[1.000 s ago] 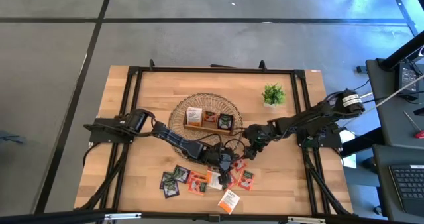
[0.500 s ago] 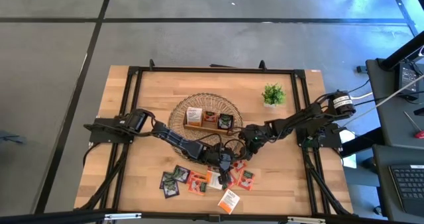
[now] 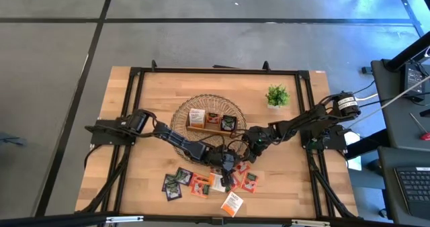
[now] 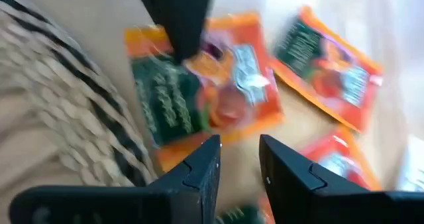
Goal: Pick & Place Tea
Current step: Put the orange tea bag into the middle section of the wooden organizer
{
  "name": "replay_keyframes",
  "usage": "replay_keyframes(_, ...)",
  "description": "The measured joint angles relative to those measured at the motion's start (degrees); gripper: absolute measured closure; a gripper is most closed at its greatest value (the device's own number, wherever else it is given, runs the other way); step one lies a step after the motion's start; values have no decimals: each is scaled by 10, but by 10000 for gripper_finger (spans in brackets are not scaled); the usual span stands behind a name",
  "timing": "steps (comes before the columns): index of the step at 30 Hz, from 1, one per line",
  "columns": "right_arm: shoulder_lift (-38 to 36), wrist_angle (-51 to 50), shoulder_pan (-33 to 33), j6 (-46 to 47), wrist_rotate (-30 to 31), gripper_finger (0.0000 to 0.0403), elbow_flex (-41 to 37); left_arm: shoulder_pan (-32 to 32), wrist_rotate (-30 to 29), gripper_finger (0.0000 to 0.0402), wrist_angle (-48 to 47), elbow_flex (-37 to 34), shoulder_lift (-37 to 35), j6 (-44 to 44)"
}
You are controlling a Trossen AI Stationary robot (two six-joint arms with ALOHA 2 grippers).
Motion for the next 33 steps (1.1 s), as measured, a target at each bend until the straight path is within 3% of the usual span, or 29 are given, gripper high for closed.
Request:
replay_keyframes(8, -85, -6, 12, -14, 5, 399, -1, 13, 156, 300, -44, 0, -94, 15)
replay_keyframes(15, -169, -102, 62, -45, 77, 399, 54, 35, 237, 298, -29, 1, -184, -12)
replay_keyframes(21, -184, -302, 128, -85, 157, 400, 165, 52, 244, 298, -33, 2, -257, -14)
replay_keyframes(33, -184, -502, 190, -92, 254, 400, 386, 55, 241, 300, -31, 1, -279, -83)
